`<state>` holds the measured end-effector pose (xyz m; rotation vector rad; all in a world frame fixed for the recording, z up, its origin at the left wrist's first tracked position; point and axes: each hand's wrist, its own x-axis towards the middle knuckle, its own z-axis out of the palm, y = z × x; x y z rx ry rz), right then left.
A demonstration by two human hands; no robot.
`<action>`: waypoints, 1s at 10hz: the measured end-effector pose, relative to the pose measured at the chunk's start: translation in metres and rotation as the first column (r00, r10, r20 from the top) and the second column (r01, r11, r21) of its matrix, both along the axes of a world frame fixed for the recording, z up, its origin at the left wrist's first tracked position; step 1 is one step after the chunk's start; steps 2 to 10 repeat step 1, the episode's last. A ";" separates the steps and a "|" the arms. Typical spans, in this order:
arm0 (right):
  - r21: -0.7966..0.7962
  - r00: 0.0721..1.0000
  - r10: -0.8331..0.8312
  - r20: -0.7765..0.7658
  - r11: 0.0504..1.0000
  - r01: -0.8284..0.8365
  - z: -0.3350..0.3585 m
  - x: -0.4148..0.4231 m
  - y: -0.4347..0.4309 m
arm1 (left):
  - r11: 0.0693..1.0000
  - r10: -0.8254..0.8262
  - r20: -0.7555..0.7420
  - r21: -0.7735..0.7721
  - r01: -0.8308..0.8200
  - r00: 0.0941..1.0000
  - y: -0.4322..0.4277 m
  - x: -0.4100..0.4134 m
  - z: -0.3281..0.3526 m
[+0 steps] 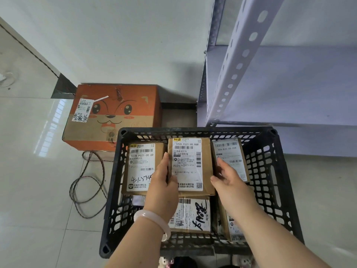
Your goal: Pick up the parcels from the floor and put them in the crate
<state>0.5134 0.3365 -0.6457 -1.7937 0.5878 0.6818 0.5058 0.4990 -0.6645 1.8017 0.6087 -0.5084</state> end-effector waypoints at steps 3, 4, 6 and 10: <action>0.020 0.997 -0.076 0.003 0.997 0.076 0.012 -0.001 -0.006 | 0.999 0.013 -0.001 -0.038 -0.013 1.000 0.006 0.003 0.008; 0.020 0.997 -0.076 0.003 0.997 0.076 0.012 -0.001 -0.006 | 0.999 0.013 -0.001 -0.038 -0.013 1.000 0.006 0.003 0.008; 0.020 0.997 -0.076 0.003 0.997 0.076 0.012 -0.001 -0.006 | 0.999 0.013 -0.001 -0.038 -0.013 1.000 0.006 0.003 0.008; 0.020 0.997 -0.076 0.003 0.997 0.076 0.012 -0.001 -0.006 | 0.999 0.013 -0.001 -0.038 -0.013 1.000 0.006 0.003 0.008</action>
